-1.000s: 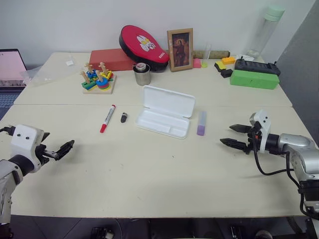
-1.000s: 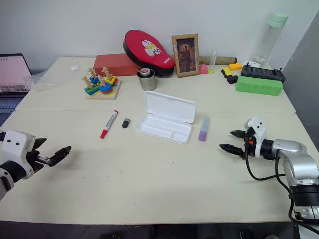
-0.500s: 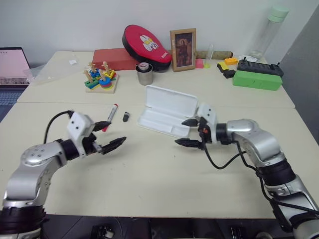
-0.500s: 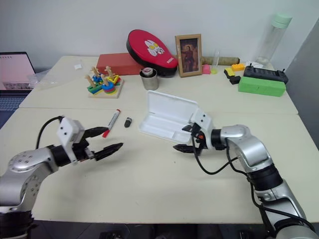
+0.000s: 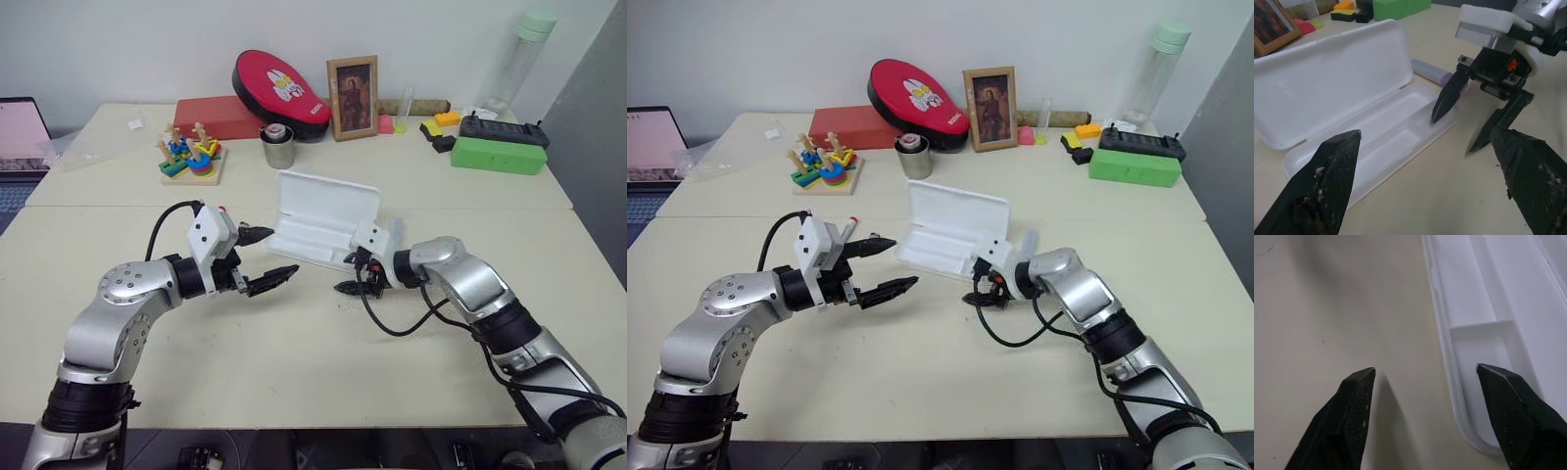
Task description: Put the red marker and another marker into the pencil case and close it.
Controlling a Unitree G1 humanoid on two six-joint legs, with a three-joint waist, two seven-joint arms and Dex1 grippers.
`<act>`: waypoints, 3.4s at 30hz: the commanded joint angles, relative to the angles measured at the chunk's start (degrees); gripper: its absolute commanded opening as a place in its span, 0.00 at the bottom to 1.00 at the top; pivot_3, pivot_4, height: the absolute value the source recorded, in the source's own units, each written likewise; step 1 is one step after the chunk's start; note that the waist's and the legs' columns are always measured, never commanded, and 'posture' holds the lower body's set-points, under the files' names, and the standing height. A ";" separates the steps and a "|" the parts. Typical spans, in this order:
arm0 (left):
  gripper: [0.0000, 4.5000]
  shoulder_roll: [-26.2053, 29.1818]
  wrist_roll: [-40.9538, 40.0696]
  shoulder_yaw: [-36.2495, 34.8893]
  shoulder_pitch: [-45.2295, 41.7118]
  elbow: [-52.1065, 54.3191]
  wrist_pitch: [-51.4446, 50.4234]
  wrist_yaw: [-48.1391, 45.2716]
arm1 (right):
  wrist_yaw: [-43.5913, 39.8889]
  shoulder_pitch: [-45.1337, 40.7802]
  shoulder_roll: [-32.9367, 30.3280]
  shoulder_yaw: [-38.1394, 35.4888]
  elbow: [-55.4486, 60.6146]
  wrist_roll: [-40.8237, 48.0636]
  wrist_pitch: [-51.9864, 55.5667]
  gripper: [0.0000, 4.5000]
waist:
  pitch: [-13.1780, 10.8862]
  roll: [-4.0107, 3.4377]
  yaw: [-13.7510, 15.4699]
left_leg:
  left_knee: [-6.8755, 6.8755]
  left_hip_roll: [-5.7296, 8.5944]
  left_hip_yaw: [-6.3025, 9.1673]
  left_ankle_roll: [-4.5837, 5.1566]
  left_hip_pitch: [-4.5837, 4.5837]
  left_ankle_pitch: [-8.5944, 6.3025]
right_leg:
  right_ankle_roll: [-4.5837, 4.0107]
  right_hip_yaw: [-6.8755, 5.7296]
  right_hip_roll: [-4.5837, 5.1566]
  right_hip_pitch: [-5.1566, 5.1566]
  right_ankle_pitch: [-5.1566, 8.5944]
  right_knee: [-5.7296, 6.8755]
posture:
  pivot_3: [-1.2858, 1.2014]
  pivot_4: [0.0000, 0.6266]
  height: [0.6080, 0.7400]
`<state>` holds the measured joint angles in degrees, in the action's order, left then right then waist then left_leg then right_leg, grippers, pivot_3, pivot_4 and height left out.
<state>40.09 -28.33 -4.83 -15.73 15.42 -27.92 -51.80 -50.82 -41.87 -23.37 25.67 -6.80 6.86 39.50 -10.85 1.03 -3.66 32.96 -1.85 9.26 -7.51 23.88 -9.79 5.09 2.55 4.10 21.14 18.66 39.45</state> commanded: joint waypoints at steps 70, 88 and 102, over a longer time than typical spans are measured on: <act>1.00 5.71 -14.91 -17.52 15.80 14.54 -8.40 4.09 | -11.93 9.11 -6.27 -3.72 28.75 9.15 1.23 0.89 | -0.01 0.00 0.42 | -0.03 0.00 0.00 0.01 0.01 -0.01 | 0.00 0.01 0.00 0.02 0.01 -0.07 | 0.52 0.24 1.00; 1.00 3.52 -5.83 -18.06 -3.57 -16.34 -15.86 30.19 | 4.30 -9.20 5.88 -21.27 18.26 22.56 6.64 1.00 | -0.01 0.01 0.33 | -0.09 0.00 0.01 0.00 0.04 0.00 | 0.00 -0.01 0.00 0.12 0.00 0.00 | 0.52 0.24 1.00; 1.00 -1.06 8.71 -4.75 -16.54 -44.80 -5.66 23.62 | 6.23 -9.60 7.05 -20.33 18.92 22.19 4.27 1.00 | 0.00 0.01 0.25 | -0.06 0.00 0.02 -0.02 0.04 0.02 | 0.00 -0.04 -0.01 0.18 0.00 0.18 | 0.52 0.24 1.00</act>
<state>39.11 -21.60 -10.67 -31.84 -27.51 -34.34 -27.25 -44.86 -50.21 -16.31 5.84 10.01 28.31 45.18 -10.85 1.04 -3.42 32.90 -1.85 9.28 -7.53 23.91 -9.76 5.09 2.51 4.09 21.32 18.66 39.64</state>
